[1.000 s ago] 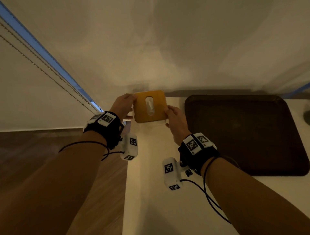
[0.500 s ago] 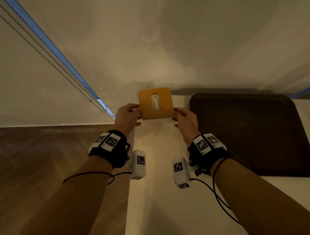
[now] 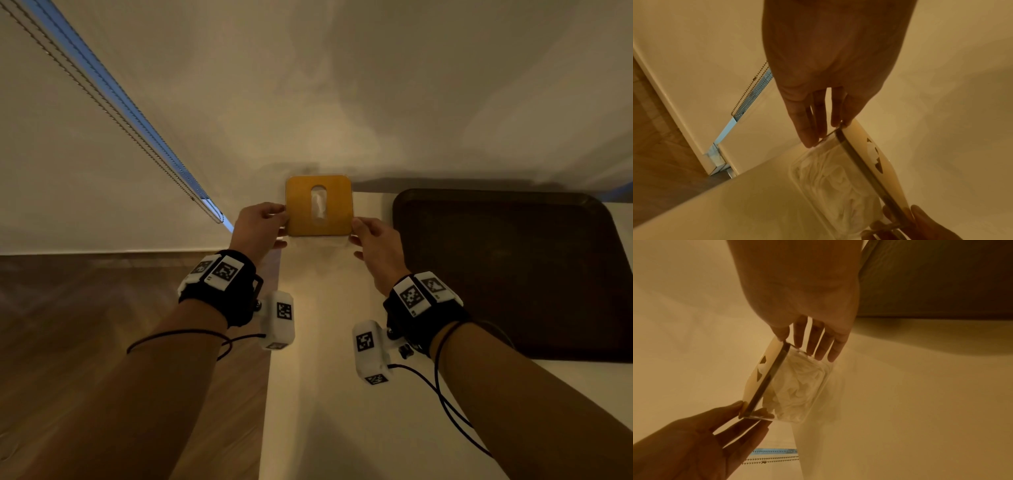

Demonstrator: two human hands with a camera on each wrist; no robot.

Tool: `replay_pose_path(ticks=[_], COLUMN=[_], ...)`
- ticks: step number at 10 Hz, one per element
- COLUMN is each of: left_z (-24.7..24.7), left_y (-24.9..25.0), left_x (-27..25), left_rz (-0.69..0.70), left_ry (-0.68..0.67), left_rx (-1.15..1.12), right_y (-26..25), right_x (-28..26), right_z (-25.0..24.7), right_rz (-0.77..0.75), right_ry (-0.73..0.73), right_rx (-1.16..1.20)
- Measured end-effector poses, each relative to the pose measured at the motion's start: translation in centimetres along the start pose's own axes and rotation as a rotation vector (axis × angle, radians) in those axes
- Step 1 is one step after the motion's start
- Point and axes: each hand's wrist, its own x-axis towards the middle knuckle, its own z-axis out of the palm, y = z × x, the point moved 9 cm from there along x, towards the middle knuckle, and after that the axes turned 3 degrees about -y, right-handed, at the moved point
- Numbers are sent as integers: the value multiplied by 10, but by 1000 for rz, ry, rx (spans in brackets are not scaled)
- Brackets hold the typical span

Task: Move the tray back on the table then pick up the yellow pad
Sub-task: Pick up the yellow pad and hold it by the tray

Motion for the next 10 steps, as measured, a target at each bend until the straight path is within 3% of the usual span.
replay_pose_path(ticks=[9,10], left_z=[0,-11], left_y=[6,5], left_x=[-1,-4], left_rz=[4,22], left_ry=[-24,42], left_rx=[-19,-47], right_y=[2,2], right_x=[0,1], right_z=[3,-5], right_rz=[21,-1], right_ry=[6,57], right_rx=[11,-18])
